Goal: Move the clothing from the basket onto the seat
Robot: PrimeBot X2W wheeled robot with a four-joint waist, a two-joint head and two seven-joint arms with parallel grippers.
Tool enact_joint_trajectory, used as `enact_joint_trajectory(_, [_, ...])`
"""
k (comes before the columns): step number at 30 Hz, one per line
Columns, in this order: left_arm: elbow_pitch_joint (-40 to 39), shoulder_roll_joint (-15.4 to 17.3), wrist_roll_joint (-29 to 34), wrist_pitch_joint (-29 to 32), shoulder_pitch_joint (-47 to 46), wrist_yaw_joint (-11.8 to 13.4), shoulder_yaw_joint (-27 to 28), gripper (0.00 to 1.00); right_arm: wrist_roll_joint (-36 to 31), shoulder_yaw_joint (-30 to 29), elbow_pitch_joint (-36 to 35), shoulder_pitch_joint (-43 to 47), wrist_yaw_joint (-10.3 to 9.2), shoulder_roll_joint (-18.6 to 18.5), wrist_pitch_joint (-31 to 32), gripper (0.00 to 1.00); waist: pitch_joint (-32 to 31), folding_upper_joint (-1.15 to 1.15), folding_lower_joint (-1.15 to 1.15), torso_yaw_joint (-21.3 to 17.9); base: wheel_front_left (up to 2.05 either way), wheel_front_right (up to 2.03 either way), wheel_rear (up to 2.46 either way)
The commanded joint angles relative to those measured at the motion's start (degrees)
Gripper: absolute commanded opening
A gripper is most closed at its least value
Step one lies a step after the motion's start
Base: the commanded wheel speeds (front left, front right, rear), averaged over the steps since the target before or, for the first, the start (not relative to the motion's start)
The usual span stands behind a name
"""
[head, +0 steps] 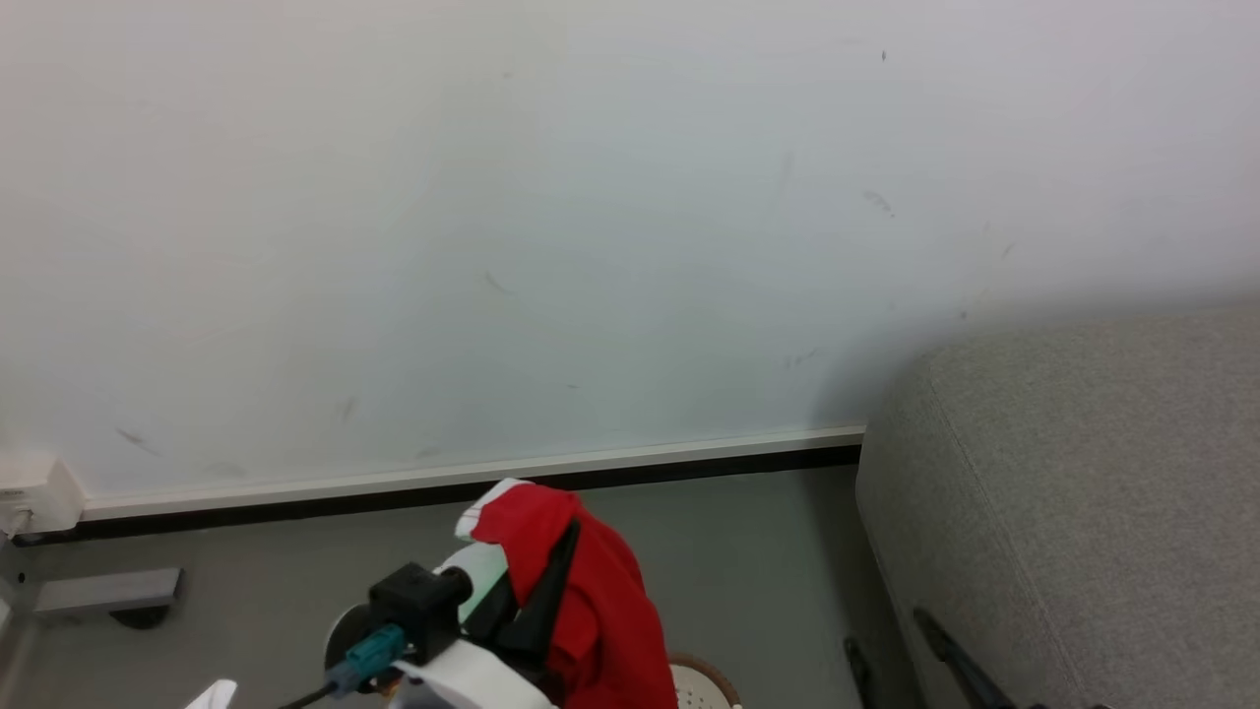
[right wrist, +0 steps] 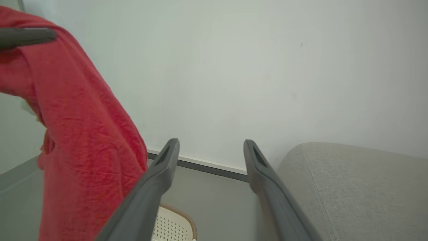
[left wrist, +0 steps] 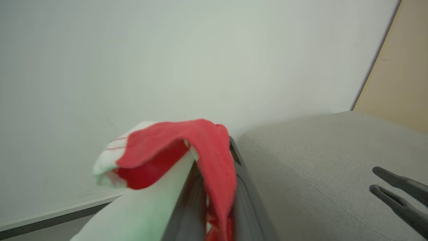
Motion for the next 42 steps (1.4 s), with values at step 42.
enact_joint_trajectory(42, [-3.21,-8.10,-4.18,6.72,-6.96,-8.47,-17.03,0.00,-3.36,14.71,2.86,-11.49,-0.17,-5.39,0.04,1.00,0.19,0.00,0.00,-0.42,0.00,0.00,0.00])
